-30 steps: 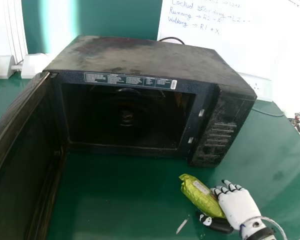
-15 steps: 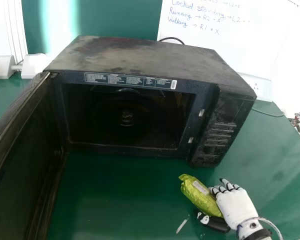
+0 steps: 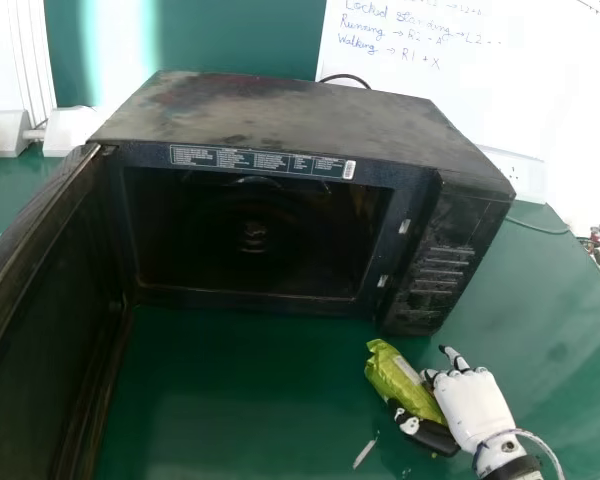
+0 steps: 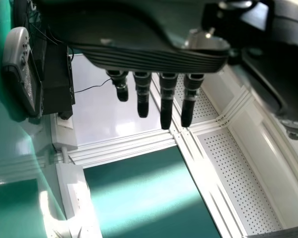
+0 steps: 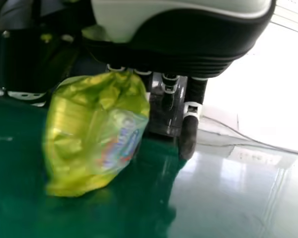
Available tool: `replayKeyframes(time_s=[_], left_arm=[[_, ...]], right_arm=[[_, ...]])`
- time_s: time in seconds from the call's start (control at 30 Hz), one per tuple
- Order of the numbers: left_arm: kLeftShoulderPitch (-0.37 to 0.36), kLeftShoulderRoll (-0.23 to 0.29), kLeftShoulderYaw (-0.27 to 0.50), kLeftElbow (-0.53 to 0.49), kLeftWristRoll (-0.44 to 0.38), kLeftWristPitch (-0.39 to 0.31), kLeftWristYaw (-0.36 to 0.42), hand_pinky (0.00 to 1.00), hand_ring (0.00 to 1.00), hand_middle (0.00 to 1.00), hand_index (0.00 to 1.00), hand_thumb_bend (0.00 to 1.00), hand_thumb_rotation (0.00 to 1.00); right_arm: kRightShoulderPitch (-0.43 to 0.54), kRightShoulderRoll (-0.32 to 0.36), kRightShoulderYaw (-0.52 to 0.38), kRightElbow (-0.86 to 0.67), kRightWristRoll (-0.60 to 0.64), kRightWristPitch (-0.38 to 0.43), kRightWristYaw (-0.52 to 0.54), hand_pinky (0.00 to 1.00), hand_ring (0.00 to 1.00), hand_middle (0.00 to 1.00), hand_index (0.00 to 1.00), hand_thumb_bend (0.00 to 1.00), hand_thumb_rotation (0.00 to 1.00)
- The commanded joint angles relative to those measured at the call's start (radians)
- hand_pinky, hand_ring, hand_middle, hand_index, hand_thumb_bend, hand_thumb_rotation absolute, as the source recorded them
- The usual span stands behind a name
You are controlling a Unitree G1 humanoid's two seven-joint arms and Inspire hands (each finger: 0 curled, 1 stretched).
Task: Put biscuit inside oven
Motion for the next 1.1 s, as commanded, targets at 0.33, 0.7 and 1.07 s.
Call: replayKeyframes(time_s=[0.33, 0.7, 1.07], left_arm=[[0.016, -0.001, -0.005, -0.012, -0.002, -0.014, -0.004, 1.0, 0.95, 0.89, 0.89, 1.0, 1.0], [0.02, -0.004, -0.006, -0.01, 0.001, -0.031, -0.003, 1.0, 0.95, 0.89, 0.89, 1.0, 1.0], [0.025, -0.007, -0.009, -0.021, -0.003, -0.029, -0.008, 1.0, 0.95, 0.89, 0.89, 1.0, 1.0]], right_arm=[[0.009, -0.013, -0.004, -0.002, 0.001, -0.02, -0.036, 0.23, 0.33, 0.44, 0.55, 0.69, 0.16], [0.0, -0.025, -0.013, -0.023, 0.027, -0.013, 0.021, 0.21, 0.3, 0.41, 0.48, 0.51, 0.14], [-0.036, 0.004, -0.033, -0.048, 0.216, 0.012, 0.151, 0.21, 0.29, 0.4, 0.52, 0.52, 0.0]])
